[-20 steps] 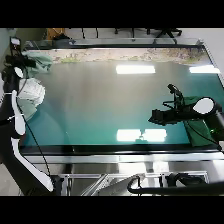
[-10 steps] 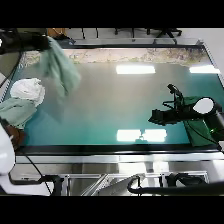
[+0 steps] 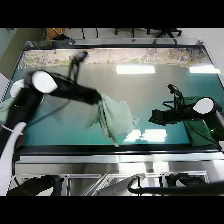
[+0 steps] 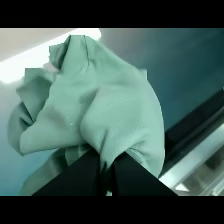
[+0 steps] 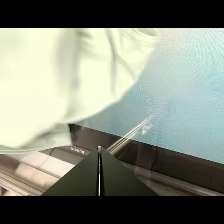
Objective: Fold the shirts.
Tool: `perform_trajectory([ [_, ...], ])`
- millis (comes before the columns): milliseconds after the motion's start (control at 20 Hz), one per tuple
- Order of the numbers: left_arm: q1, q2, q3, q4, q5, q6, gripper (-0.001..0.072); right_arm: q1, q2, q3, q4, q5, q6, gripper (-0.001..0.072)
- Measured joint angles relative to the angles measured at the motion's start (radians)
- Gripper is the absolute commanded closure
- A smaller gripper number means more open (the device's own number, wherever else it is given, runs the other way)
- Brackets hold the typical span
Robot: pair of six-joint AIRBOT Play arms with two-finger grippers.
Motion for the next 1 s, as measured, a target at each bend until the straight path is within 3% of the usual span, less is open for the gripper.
perform_trajectory([
  [50,-0.017,0.005,-0.040,-0.003,0.001,-0.005,0.0502,0.000,0.000,0.000,0.000,0.000,0.000,0.0697],
  [100,-0.027,0.006,-0.066,-0.003,-0.005,-0.011,0.0047,0.000,0.000,0.000,0.000,0.000,0.000,0.0697],
  [150,-0.032,0.009,-0.081,-0.006,-0.021,-0.012,0.0017,0.000,0.000,0.000,0.000,0.000,0.000,0.0697],
  [550,0.055,0.121,-0.119,-0.008,-0.283,-0.048,0.0019,0.000,-0.002,0.000,0.000,0.000,0.000,0.0696],
  [700,0.054,0.278,-0.332,-0.011,-0.261,-0.102,0.0018,0.000,-0.007,0.000,0.000,-0.003,0.000,0.0697],
  [850,-0.012,0.429,-0.615,-0.022,-0.090,-0.189,0.0019,0.000,-0.026,0.000,0.000,-0.013,-0.001,0.0686],
  [900,-0.043,0.467,-0.710,-0.042,0.001,-0.212,0.0019,0.000,-0.039,0.000,0.000,-0.024,-0.010,0.0530],
  [950,-0.072,0.492,-0.790,-0.069,0.093,-0.228,0.0019,0.000,-0.058,0.000,0.000,-0.039,-0.027,0.0275],
  [1000,-0.101,0.507,-0.863,-0.101,0.192,-0.241,0.0019,0.000,-0.080,0.000,0.000,-0.051,-0.045,0.0207],
])
